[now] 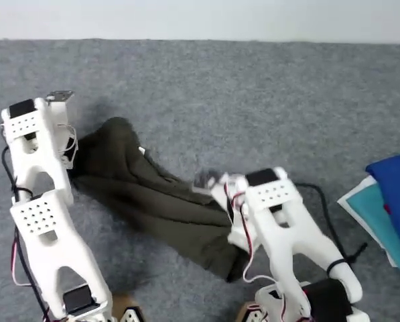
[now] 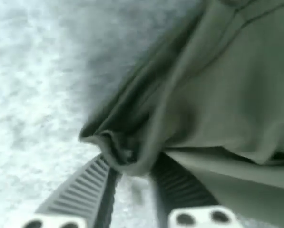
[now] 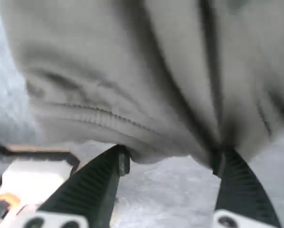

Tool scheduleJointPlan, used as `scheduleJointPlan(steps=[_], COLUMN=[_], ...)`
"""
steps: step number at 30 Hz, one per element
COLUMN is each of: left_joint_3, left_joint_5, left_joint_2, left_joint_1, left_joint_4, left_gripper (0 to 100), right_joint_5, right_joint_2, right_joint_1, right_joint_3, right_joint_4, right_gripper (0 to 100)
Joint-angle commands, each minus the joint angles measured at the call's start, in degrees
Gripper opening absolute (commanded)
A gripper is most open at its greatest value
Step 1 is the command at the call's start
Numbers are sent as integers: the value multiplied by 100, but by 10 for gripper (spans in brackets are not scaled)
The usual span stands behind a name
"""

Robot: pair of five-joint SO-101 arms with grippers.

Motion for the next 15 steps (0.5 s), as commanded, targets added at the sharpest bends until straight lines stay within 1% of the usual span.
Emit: scheduleJointPlan(steps=[1,4,6,12,15], left_joint_3=[-259,-268,-242,-277,-251], left_joint_5=[123,114,97,123,123], left_joint_2=[-193,-193,-193,-193,-316], left_joint_1=[-185,-185,-176,-176,-220], left_joint_4=[105,105,105,105,105], left_gripper=[215,222,222,222,221], right_joint_5=[-185,-176,-141,-132,-132], right_joint_2=[57,66,66,66,66], right_joint_1=[119,110,154,840,1200], right_joint_3=[-1503,-2127,-2180,-2022,-1969], right_joint_4=[549,945,1042,1112,857], right_gripper=[302,302,302,302,302])
